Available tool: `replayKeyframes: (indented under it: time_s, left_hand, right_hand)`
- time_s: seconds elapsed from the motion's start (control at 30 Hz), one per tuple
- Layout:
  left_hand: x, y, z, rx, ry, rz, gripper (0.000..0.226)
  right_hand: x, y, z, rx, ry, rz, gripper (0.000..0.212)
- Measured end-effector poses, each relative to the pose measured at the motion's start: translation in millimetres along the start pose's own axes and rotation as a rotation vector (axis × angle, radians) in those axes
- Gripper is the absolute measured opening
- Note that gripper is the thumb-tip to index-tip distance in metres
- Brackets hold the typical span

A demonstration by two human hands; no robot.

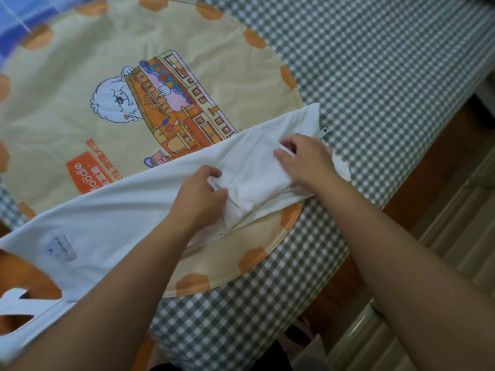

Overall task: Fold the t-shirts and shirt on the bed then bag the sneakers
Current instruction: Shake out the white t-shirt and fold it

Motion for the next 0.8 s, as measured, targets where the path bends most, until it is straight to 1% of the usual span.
replayKeyframes:
  time_s: [0.07,0.13,0.17,0.2,0.27,0.37,0.43,0.47,0.5,0.57,0.67,0.7,0.73,0.77,0.8]
  left_hand:
    - [-5,-6,3,-0.016,0.005,-0.061,0.027]
    - [-10,-10,3,-0.063,-0.001,-0.128,0.028]
    - [-12,-11,2,-0.099,-0.003,-0.155,0.026]
    - [-13,-12,2,-0.141,0.009,-0.176,0.025]
    - [-14,-13,5,-0.238,0.059,-0.208,0.031]
    - [-12,-14,11,-0.374,0.154,-0.255,0.035]
    - [-8,-18,9,-0.363,0.169,-0.284,0.031]
    - [-7,-21,6,-0.338,0.162,-0.281,0.033]
    - [-7,-25,1,-0.309,0.146,-0.263,0.036]
    - [-6,-32,-8,-0.263,0.1,-0.175,0.037]
    - [0,-28,-15,-0.301,0.028,-0.007,0.028]
    - [6,-22,-15,-0.322,0.018,0.061,0.032]
    - [15,-16,-13,-0.351,0.037,0.154,0.038]
    - [23,-12,-6,-0.396,0.107,0.281,0.044]
    - [31,-6,2,-0.469,0.216,0.398,0.047]
  right_hand:
    - [-13,9,-10,-0.1,0.019,-0.041,0.034]
    - [-20,14,-10,-0.202,0.047,-0.046,0.019]
    - [-22,15,-9,-0.241,0.057,-0.034,0.016]
    - [-23,15,-6,-0.278,0.07,-0.022,0.015]
    - [-23,15,-2,-0.333,0.088,-0.007,0.014]
    - [-24,17,0,-0.359,0.091,-0.006,0.015]
    - [-24,18,-1,-0.343,0.084,-0.003,0.018]
    - [-24,19,-2,-0.324,0.075,0.005,0.019]
    - [-24,19,-3,-0.303,0.063,0.014,0.019]
    - [-22,20,-4,-0.27,0.041,0.031,0.019]
    - [-12,12,-5,-0.215,0.006,0.064,0.024]
    - [-7,7,-3,-0.165,-0.002,0.087,0.028]
    - [-1,1,2,-0.108,0.0,0.115,0.034]
    - [6,-4,8,-0.057,0.009,0.14,0.038]
    - [12,-7,14,-0.016,0.019,0.152,0.041]
Point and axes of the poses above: each hand's wrist, its own x-axis away from the middle knuckle, its own y-axis out of the palm, z = x × y, the point moved 5 cm from there along -x, towards the middle knuckle, and after that the axes turned 15 degrees about -x, right-handed, at the moved point
